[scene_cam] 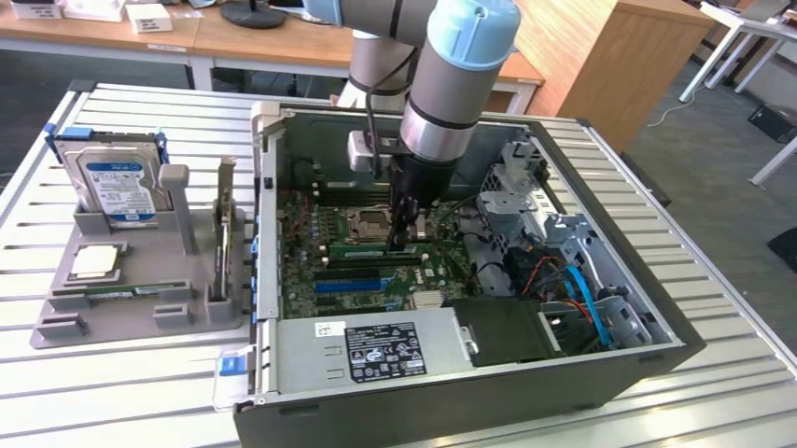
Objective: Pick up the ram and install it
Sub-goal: 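Insert the ram into the slot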
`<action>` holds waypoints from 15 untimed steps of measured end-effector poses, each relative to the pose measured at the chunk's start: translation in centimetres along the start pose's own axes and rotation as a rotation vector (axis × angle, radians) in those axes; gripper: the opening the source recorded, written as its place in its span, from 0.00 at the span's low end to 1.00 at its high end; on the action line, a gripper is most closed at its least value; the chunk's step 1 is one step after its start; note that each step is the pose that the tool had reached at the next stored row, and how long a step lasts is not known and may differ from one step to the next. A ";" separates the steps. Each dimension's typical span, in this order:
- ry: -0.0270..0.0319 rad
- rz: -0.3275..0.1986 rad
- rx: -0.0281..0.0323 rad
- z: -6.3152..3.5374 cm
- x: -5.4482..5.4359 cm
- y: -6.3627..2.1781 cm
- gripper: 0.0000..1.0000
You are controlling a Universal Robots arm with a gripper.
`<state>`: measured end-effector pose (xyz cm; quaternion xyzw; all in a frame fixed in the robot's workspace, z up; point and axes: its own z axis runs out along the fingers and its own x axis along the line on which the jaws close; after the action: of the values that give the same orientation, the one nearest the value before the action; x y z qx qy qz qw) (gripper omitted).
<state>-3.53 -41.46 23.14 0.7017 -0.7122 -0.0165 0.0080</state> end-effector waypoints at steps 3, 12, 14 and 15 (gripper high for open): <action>0.0001 0.000 -0.0001 0.01 0.0 0.00 0.12; 0.0000 0.000 0.0000 0.07 0.0 0.01 0.12; 0.0000 0.000 0.0000 0.07 0.0 0.01 0.12; 0.0000 0.000 0.0000 0.07 0.0 0.01 0.12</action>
<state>-3.55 -41.46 23.07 0.7017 -0.7122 -0.0165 0.0080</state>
